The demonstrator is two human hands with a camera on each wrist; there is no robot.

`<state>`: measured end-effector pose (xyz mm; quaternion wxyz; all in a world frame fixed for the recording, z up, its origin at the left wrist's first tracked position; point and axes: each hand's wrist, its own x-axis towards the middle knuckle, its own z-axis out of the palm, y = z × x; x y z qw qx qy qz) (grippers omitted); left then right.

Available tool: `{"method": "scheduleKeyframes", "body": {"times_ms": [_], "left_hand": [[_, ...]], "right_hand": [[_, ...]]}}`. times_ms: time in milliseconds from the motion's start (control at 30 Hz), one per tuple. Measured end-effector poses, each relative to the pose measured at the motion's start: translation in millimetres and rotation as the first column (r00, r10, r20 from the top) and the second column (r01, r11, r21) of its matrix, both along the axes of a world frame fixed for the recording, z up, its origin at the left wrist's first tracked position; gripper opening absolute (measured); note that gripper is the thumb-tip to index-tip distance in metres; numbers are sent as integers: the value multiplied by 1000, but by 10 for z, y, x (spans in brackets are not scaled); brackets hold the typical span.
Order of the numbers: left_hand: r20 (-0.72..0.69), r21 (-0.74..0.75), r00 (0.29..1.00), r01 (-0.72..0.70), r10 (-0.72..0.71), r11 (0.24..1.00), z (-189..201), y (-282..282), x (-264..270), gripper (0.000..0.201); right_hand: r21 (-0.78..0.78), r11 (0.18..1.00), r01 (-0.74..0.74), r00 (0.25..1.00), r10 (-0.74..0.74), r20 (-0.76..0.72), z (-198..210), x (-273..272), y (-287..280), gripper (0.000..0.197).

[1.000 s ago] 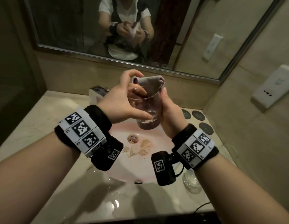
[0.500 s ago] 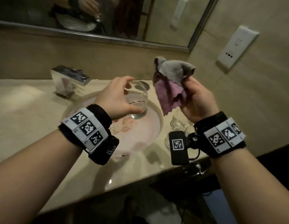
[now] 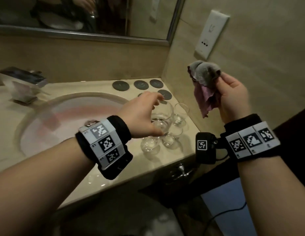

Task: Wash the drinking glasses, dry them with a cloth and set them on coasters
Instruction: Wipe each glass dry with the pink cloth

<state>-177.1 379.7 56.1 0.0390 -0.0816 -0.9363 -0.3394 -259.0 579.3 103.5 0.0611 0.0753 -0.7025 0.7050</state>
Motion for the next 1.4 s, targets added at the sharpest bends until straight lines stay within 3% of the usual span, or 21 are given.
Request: {"method": "scheduleKeyframes", "body": {"times_ms": [167, 300, 467, 567, 867, 1033, 1200, 1400], "left_hand": [[54, -93, 999, 5, 1, 996, -104, 921, -483, 88], [111, -186, 993, -13, 34, 982, -239, 1450, -831, 90], [196, -326, 977, -12, 80, 945, -505, 1842, -1138, 85], [215, -403, 968, -35, 132, 915, -701, 1922, -1268, 76], [193, -441, 963, -86, 188, 893, -1011, 2044, -1555, 37], [188, -496, 968, -50, 163, 867, -1134, 2057, -1623, 40], [197, -570, 971, 0, 136, 822, -1242, 2057, -1666, 63], [153, -584, 978, -28, 144, 811, -1284, 2070, -1686, 63]], "right_hand": [[213, 976, 51, 998, -45, -33, -61, -262, 627, 27], [376, 927, 10, 998, 11, -54, -95, -535, 868, 33], [439, 898, -18, 995, 58, -79, -83, -802, 916, 33], [456, 889, -44, 996, 77, -53, -124, -966, 809, 32], [394, 916, -74, 997, 81, -1, -200, -1268, 579, 34], [454, 886, -92, 995, 97, 12, -263, -1293, 628, 34], [496, 863, -97, 994, 111, 1, -298, -1301, 682, 34], [519, 850, -92, 993, 115, -12, -274, -1264, 740, 34]]}}
